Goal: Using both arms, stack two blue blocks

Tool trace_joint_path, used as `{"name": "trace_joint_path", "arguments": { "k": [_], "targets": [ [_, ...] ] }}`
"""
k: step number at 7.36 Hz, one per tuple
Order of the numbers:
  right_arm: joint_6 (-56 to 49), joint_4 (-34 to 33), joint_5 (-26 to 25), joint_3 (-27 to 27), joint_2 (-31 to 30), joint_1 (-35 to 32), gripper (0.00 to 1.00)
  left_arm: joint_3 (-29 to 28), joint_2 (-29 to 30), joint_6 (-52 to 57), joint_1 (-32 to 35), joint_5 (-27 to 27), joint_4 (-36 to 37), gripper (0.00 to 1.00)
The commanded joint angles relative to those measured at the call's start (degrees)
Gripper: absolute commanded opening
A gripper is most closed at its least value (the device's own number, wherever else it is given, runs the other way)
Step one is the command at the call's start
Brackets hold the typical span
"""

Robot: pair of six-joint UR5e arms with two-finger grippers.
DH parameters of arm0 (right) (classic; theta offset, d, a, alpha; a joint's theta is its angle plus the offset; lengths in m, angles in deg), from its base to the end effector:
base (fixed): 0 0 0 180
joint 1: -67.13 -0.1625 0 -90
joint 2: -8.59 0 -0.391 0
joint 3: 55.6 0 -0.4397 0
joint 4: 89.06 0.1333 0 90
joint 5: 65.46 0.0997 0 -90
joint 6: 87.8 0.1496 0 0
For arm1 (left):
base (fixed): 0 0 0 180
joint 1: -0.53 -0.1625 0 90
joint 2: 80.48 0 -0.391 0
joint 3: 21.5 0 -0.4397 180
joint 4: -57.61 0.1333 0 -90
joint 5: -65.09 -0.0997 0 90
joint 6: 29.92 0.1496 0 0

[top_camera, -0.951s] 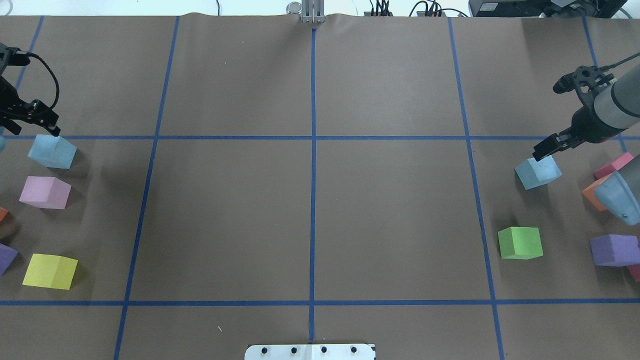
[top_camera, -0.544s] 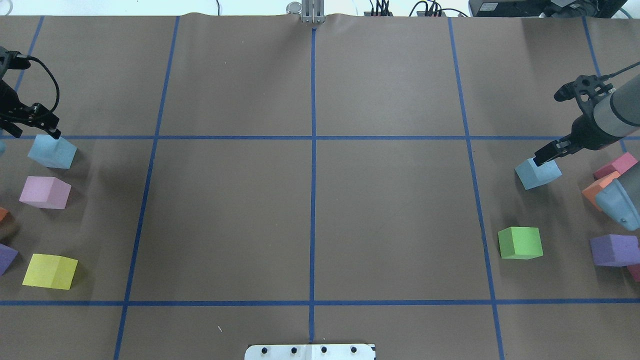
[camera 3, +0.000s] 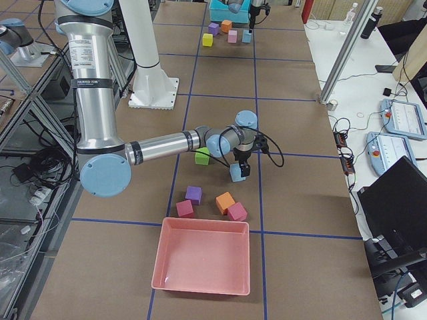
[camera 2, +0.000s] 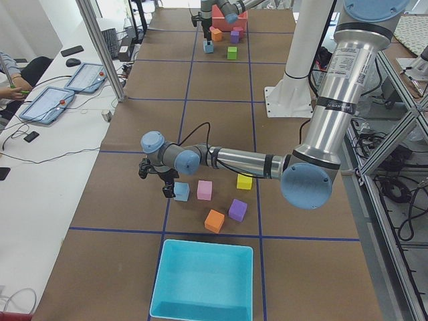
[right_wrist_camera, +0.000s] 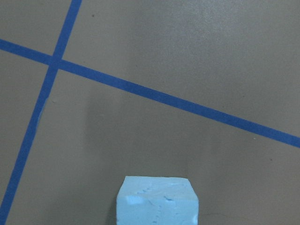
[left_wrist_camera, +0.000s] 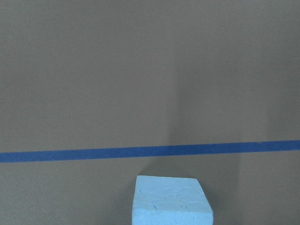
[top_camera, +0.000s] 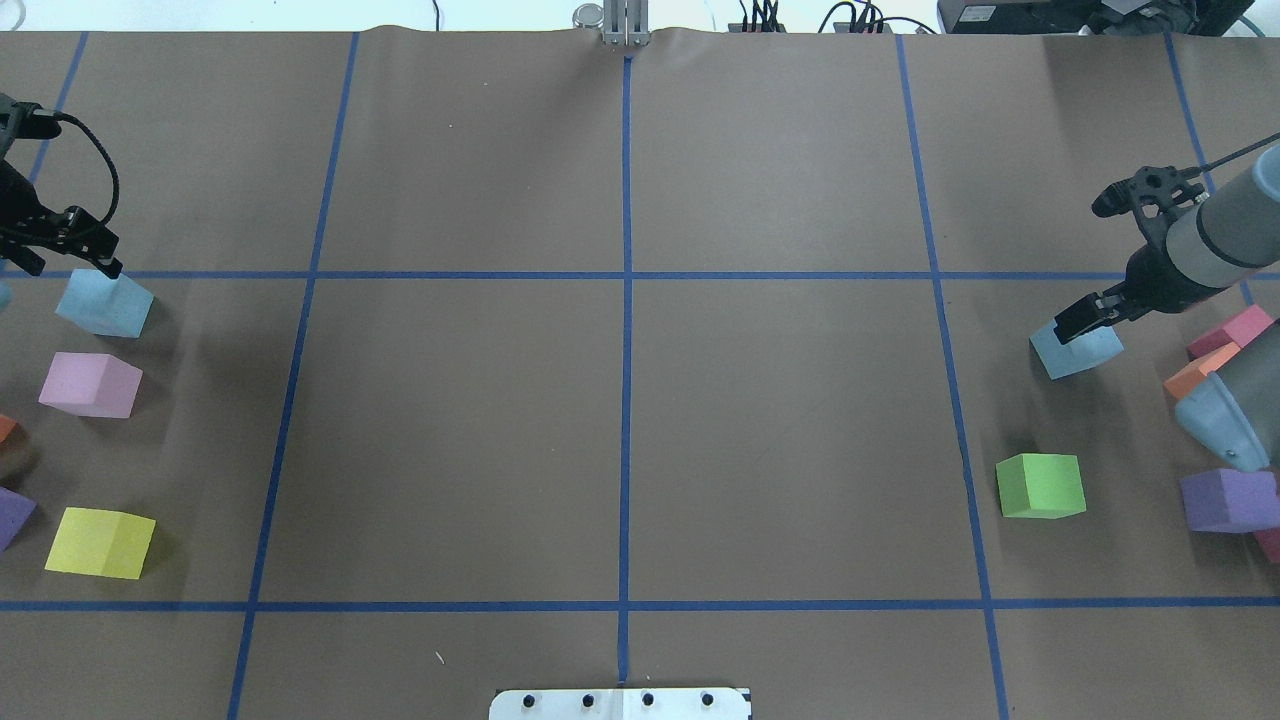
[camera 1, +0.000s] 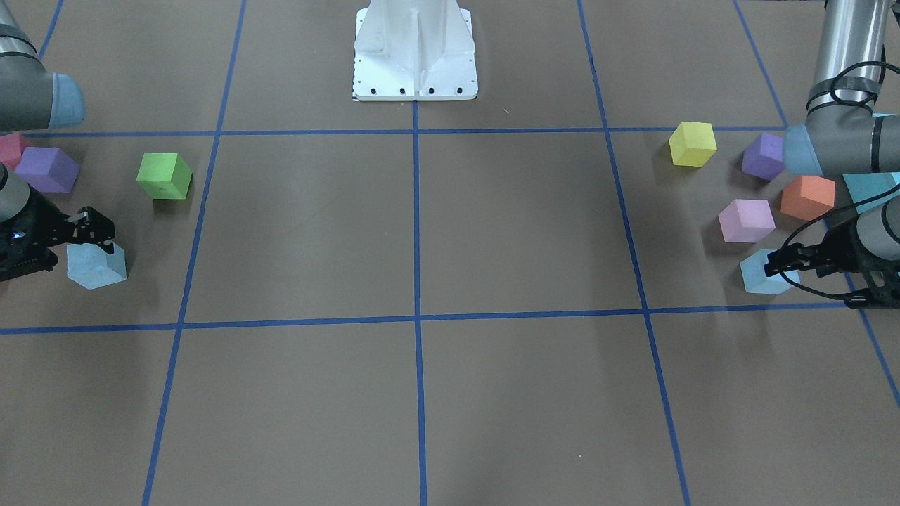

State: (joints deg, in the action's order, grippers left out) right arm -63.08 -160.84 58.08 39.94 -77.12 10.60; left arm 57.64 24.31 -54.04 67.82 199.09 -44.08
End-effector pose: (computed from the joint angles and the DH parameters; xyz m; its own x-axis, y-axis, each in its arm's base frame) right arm -0.2937 -0.5360 0.5405 0.7050 -0.3066 0.6396 0.2113 0.9516 0.2232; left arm 0.2290 -0.6234 0.5872 0.6917 0.0479 -0.7206 -0.0977 0.9948 -0.0276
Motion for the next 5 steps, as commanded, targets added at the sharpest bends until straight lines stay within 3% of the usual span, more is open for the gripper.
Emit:
{"name": "trace_joint_path", "arguments": {
  "k": [1, 3, 5],
  "targets": [
    [0.1, 0.1, -1.5, -0.6, 0.3, 1.3, 0.97, 0.1, 0.0, 0.0, 0.0, 0.0, 0.0, 0.98],
    [0.0, 3.9, -1.4, -3.2, 0.1, 1.4, 0.87, 0.1, 0.0, 0.1, 0.0, 0.0, 0.0, 0.98],
    [0.2, 9.0, -1.4, -6.2, 0.3, 1.5, 0.65, 0.1, 0.0, 0.3, 0.0, 0.0, 0.0, 0.98]
  ]
}}
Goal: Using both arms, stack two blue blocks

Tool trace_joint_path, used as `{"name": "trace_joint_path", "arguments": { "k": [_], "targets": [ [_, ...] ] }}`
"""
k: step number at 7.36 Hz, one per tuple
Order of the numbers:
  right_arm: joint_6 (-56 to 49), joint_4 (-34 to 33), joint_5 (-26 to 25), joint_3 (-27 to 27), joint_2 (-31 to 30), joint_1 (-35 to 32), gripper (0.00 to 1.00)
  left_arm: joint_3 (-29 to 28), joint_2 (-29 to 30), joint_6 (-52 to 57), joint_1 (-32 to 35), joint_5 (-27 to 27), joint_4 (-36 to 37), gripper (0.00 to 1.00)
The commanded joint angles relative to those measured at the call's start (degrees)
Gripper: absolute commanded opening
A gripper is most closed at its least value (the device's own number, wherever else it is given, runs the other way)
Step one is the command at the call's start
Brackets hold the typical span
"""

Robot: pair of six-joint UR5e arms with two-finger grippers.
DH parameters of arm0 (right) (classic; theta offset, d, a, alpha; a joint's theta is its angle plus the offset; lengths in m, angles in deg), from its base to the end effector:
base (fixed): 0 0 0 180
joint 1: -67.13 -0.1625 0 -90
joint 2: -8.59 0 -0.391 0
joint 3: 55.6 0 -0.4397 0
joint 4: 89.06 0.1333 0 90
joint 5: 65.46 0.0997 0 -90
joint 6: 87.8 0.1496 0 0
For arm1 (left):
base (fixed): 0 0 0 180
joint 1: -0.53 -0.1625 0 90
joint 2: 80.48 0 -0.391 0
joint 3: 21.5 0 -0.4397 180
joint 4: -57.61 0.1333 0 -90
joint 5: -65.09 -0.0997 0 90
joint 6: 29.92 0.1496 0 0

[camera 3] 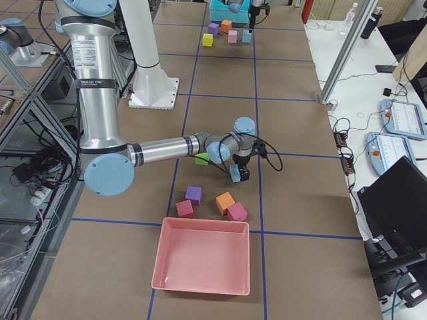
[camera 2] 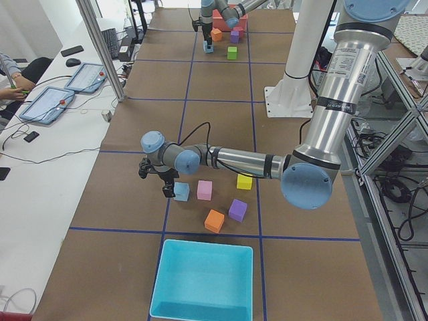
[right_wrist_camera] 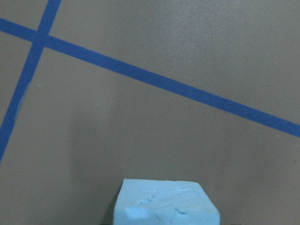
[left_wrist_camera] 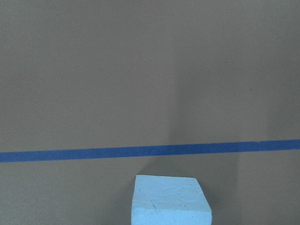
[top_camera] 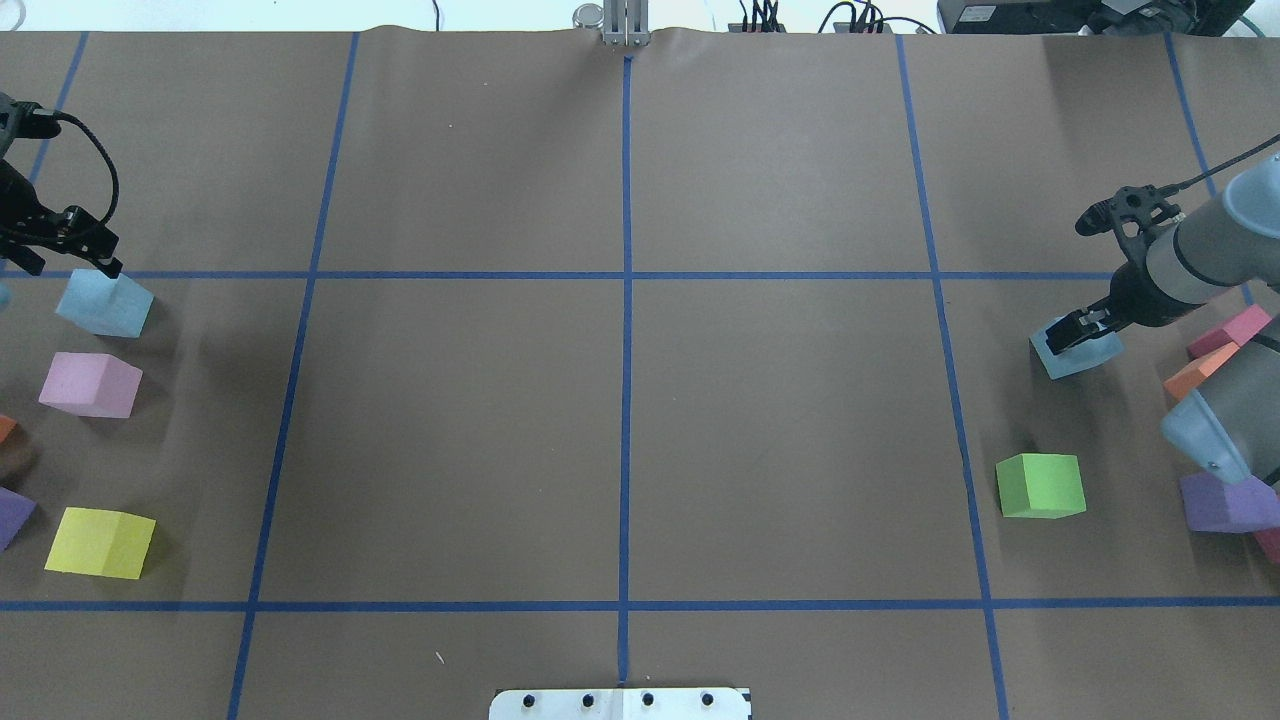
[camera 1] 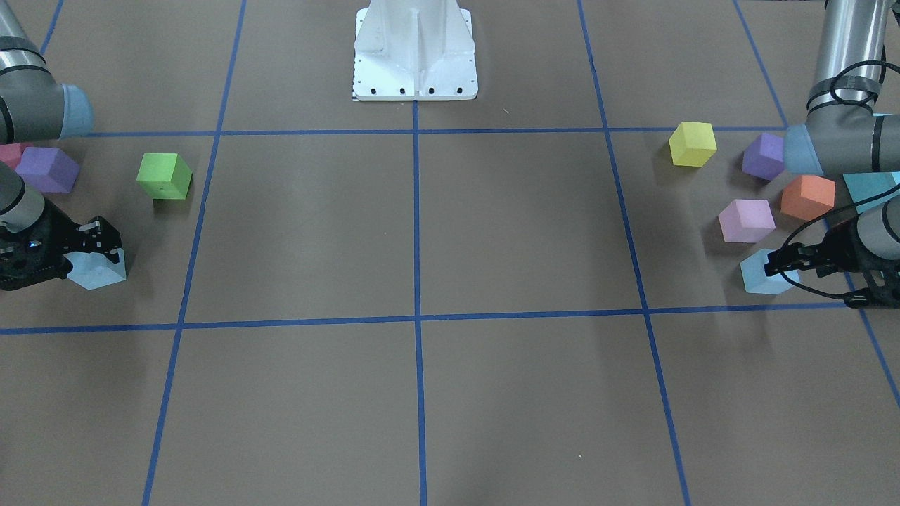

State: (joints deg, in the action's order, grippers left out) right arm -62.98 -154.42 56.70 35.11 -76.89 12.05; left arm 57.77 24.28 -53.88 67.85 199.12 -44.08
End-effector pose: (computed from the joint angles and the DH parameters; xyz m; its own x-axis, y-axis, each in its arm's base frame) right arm -0.3099 -0.5376 0.5724 0.7007 -0.3387 0.6280 0.2229 0.9400 0.2583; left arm 0.2287 -0.6234 0.5862 0.6906 0.0514 -0.7214 -0.0993 0.9948 -0.0241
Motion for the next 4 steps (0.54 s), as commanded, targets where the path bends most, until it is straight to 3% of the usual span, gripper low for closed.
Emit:
{"name": "trace_joint_path", "arguments": {
  "k": [1, 4],
  "targets": [
    [0.8, 2.7, 0.3, -0.9, 0.1, 0.1, 0.57, -0.1, 0.0, 0.2, 0.0, 0.0, 0.0, 0.98],
    [1.3, 1.6, 0.6, 0.8, 1.7, 0.1, 0.53, -0.3, -0.8, 0.6, -0.1, -0.1, -0.1, 0.98]
  ]
}}
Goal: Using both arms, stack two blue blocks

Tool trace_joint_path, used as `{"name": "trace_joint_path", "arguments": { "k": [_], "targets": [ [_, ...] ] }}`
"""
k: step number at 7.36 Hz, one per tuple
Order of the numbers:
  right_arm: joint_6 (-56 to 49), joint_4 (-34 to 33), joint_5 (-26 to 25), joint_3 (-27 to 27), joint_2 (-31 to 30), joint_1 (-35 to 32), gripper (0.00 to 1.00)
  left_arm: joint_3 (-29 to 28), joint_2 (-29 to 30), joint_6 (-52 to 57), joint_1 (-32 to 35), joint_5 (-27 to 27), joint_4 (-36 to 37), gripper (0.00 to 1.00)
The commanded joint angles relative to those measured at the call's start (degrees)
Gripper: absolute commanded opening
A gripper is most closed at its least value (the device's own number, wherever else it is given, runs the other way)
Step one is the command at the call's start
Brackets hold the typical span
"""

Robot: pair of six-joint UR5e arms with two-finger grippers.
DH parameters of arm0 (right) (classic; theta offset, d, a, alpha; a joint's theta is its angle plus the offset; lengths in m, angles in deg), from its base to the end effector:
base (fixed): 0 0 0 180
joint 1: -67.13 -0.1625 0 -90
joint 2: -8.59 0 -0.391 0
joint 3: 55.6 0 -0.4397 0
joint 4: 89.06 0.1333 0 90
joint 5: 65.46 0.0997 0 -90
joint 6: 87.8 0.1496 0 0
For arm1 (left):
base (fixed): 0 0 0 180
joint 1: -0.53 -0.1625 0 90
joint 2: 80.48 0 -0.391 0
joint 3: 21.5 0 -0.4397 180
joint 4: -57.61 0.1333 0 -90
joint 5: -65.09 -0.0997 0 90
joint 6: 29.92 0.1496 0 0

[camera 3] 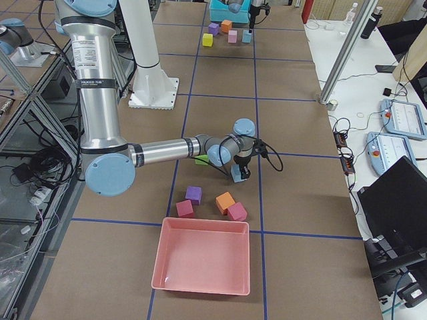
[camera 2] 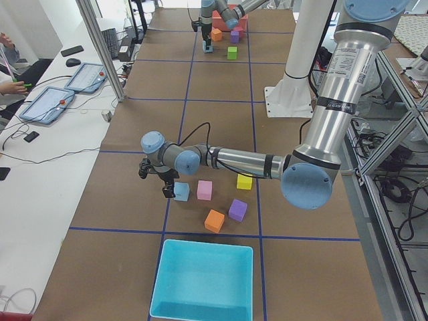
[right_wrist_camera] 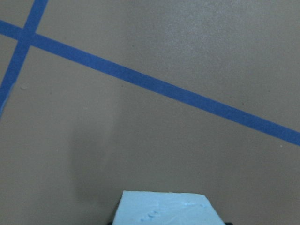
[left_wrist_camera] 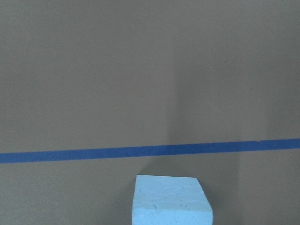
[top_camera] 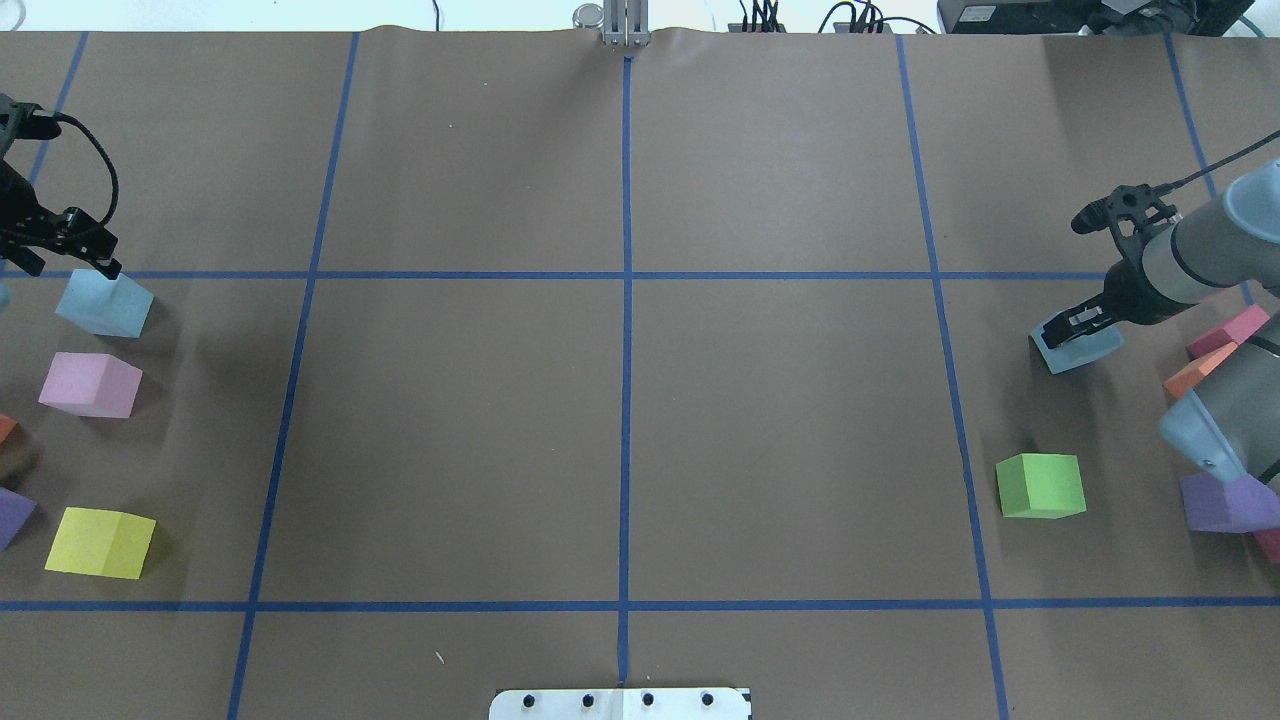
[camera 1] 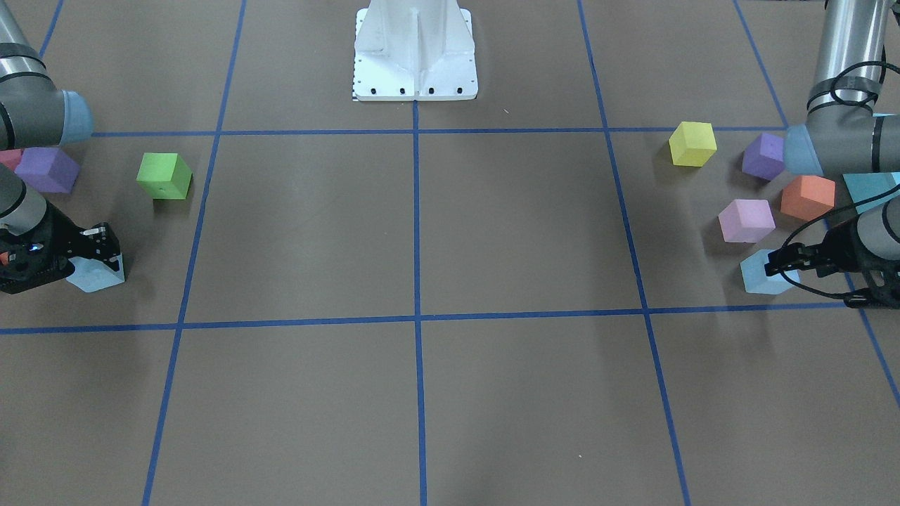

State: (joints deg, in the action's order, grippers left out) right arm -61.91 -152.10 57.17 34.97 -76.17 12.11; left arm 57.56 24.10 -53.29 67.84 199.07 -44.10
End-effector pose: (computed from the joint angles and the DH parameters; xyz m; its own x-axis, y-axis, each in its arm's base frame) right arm -0.3153 -0.5424 0.5593 0.6807 -0.3487 0.6442 0.2054 0.9350 0.2890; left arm 0.2282 -0.6220 0.5904 0.6919 0.0576 -0.7197 -0.1063 0.9941 -0.0226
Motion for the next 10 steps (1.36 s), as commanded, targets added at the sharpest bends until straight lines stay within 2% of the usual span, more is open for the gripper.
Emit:
{"name": "trace_joint_path", "arguments": {
  "k": [1, 3, 4, 6, 8, 9, 10],
  "targets": [
    [1.3, -4.9, 0.2, 1.9, 4.0, 0.0, 0.53, -0.2, -1.1, -0.4, -0.1, 0.0, -1.8, 0.98],
    [2.1, -19.5, 0.1, 6.7, 11.9, 0.0, 0.53, 0.2, -2.4, -0.9, -0.1, 0.0, -2.5, 0.98],
    [4.1, -24.4, 0.1, 8.2, 15.1, 0.2, 0.53, 0.5, -2.4, -3.0, -0.2, 0.1, -2.6, 0.98],
    [13.3, -25.7, -0.5, 8.1, 20.4, 4.5, 0.53, 0.2, -3.6, -6.3, -2.4, 0.0, -6.6, 0.97],
    [21.1, -27.1, -3.1, 7.7, 25.6, 9.1, 0.53, -0.2, -3.7, -6.7, -3.0, -0.1, -6.7, 0.96],
    [25.0, -28.4, -4.6, 6.8, 29.0, 11.3, 0.53, -0.5, -3.6, -6.9, -3.3, -0.1, -6.7, 0.93],
    [28.0, -28.6, -5.6, 5.3, 31.9, 12.8, 0.53, -0.5, -3.6, -6.9, -3.3, 0.0, -6.7, 0.76]
  ]
}}
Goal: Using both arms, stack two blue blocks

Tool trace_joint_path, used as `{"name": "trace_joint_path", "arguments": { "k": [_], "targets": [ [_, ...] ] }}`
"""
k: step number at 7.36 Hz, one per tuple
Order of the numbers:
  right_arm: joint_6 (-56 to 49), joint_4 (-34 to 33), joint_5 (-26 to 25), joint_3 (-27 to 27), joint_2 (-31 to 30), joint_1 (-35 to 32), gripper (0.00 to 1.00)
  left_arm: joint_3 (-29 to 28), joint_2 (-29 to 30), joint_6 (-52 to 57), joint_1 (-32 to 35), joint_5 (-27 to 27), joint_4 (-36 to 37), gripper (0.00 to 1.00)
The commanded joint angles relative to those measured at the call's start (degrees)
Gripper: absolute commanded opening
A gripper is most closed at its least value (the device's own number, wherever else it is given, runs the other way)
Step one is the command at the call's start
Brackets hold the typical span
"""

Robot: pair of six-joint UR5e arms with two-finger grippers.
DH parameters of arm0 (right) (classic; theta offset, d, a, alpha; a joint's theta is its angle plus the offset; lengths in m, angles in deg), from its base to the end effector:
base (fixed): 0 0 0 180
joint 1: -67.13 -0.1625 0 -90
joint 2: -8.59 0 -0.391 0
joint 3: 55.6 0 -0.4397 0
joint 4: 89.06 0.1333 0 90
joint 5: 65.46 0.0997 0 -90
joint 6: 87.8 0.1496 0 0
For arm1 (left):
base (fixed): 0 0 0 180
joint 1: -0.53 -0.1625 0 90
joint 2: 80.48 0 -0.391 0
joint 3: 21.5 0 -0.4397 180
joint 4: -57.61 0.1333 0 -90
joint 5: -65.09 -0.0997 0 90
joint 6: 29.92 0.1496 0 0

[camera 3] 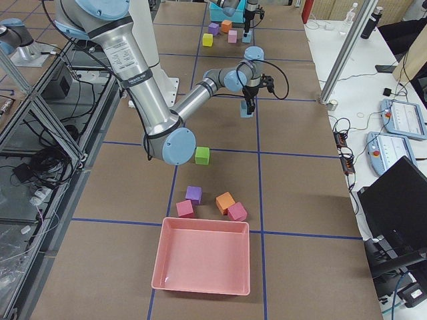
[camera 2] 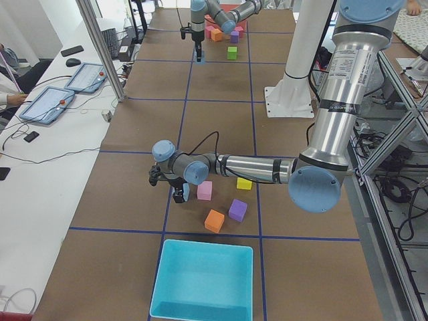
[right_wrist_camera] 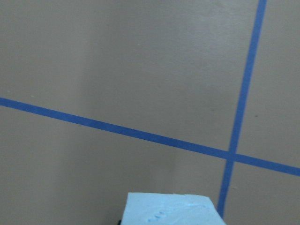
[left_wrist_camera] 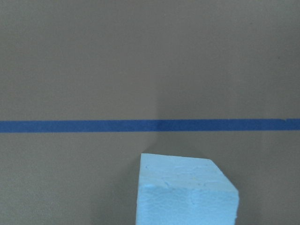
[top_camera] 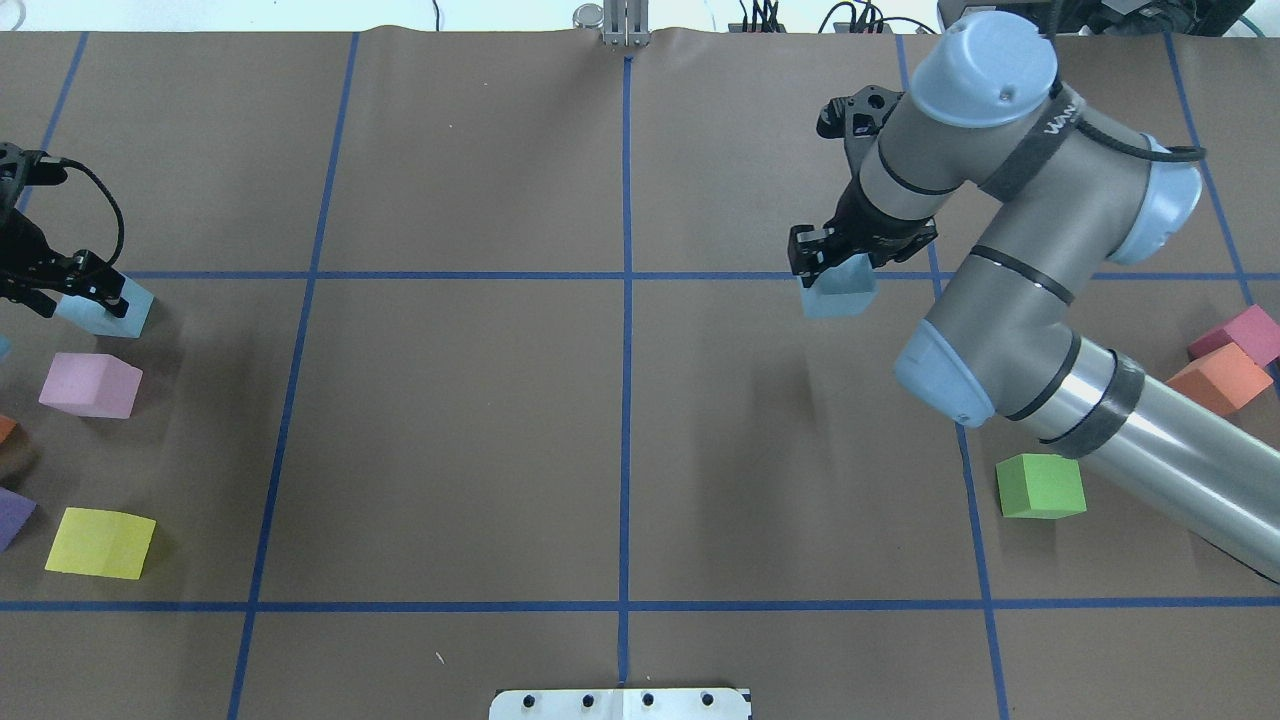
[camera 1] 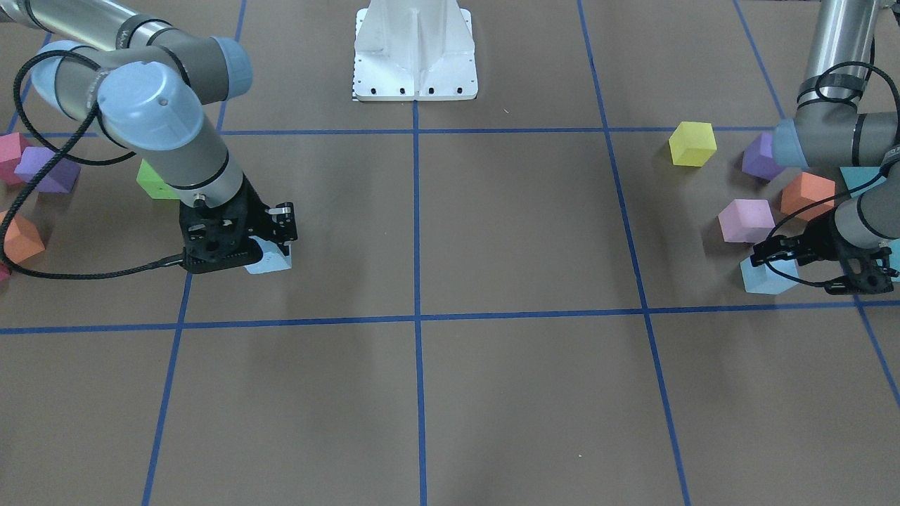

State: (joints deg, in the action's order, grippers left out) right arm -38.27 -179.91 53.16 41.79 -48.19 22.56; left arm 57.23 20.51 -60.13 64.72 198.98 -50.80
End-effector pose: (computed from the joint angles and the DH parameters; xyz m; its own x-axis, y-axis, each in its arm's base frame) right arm -0.4616 -0.5412 0.2406 0.6748 -0.1350 0.7255 0.0528 0.9894 0.1350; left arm 0.2531 -0.5913 0.6199 0.6877 0.0085 -0.7259 -0.0784 0.9950 -0.0626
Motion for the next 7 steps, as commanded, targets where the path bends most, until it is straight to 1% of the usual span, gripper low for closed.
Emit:
{"name": "trace_joint_path", "arguments": {
  "k": [1, 2, 3, 6, 7],
  "targets": [
    [5.1, -0.8, -2.6, -2.9, 5.4, 3.2, 0.53, -0.2, 0.4, -0.2, -0.3, 0.1, 0.0, 0.60],
    [7.8, -0.7, -3.3, -5.5, 8.2, 4.4, 0.53, -0.4, 1.1, -0.4, -0.5, 0.1, 0.0, 0.54],
    [10.0, -0.4, -5.5, -8.1, 11.0, 6.0, 0.53, -0.6, 2.1, -0.4, -0.5, 0.1, 0.1, 0.50],
    [14.6, -0.2, -7.4, -8.5, 11.7, 9.3, 0.53, -0.7, 3.2, -0.2, -1.1, 0.1, 0.5, 0.48],
    [16.3, -0.2, -7.5, -9.8, 13.5, 10.5, 0.53, -0.9, 3.4, -0.6, -1.1, 0.1, 0.2, 0.46]
  ]
}}
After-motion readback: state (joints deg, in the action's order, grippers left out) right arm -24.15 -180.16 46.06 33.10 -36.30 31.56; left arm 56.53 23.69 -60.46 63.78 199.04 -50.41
